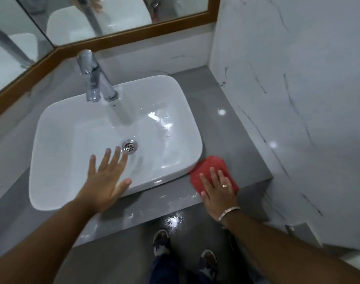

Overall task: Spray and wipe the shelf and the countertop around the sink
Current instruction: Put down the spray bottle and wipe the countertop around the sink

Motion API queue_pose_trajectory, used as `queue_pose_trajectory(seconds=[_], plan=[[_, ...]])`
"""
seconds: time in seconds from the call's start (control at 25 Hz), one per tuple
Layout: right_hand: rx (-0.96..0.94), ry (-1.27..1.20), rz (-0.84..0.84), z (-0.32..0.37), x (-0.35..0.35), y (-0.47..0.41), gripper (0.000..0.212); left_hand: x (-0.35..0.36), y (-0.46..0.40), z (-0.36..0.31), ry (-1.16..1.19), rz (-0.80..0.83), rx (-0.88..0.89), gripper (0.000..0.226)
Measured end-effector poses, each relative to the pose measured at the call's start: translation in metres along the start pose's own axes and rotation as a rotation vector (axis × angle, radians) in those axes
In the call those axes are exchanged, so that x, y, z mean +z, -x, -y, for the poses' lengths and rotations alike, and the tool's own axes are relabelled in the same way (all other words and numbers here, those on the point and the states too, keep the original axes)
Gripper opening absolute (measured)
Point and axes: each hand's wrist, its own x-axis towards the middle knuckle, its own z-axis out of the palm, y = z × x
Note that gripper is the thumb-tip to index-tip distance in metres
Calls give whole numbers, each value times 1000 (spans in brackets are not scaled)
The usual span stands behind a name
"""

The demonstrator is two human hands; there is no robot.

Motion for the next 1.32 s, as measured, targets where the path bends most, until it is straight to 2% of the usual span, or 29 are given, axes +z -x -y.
queue_pose_trajectory(seconds=[0.04,0.08,0.12,0.2,0.28,0.32,0.36,0.48,0.52,0.56,0.64,0.72,0.8,0.84,0.88,1.0,1.08,1.12,1.2,1.24,1.32], plan=[[-175,61,29,-11,-1,-3,60,1,13,22,-10,9,-17,88],[-236,100,-10,-28,-4,-8,59,1,26,45,-32,17,-45,90],[-169,110,-58,-47,-10,-11,59,1,38,66,-60,26,-71,91],[207,26,-197,-73,-16,-10,62,-2,54,101,-85,52,-67,90],[499,-86,-313,-43,-4,-1,63,-3,56,111,-89,65,-22,85],[502,-115,-342,-5,8,3,62,-3,54,112,-93,43,-16,83],[398,-125,-323,36,24,7,63,-3,53,111,-95,9,-28,82],[-257,-16,-47,134,60,31,63,-3,59,119,-79,-90,-161,83],[-375,20,-2,135,59,30,61,-5,62,124,-76,-102,-187,82],[-402,30,-44,121,55,24,59,-6,62,130,-83,-97,-166,79],[-228,97,-187,71,46,15,59,-5,58,135,-124,-52,-36,73],[173,85,-256,22,25,10,64,-4,55,138,-142,-30,62,70],[469,-78,-353,35,18,9,66,-1,55,139,-127,-78,78,71],[517,-92,-369,74,28,10,63,0,55,141,-114,-101,78,71],[462,-75,-353,125,46,18,59,0,55,141,-105,-117,74,71],[-46,-28,-227,304,109,52,57,4,55,144,-64,-153,55,71],[-290,-48,-64,373,128,64,57,6,55,144,-21,-168,51,71],[-360,-67,-8,376,130,62,55,6,54,144,-13,-177,54,70],[-464,-18,-22,333,114,55,52,7,54,145,1,-190,61,69],[-434,67,-56,298,101,46,50,9,52,149,7,-200,68,67],[-171,167,-188,204,75,29,50,12,49,150,3,-209,75,66]])
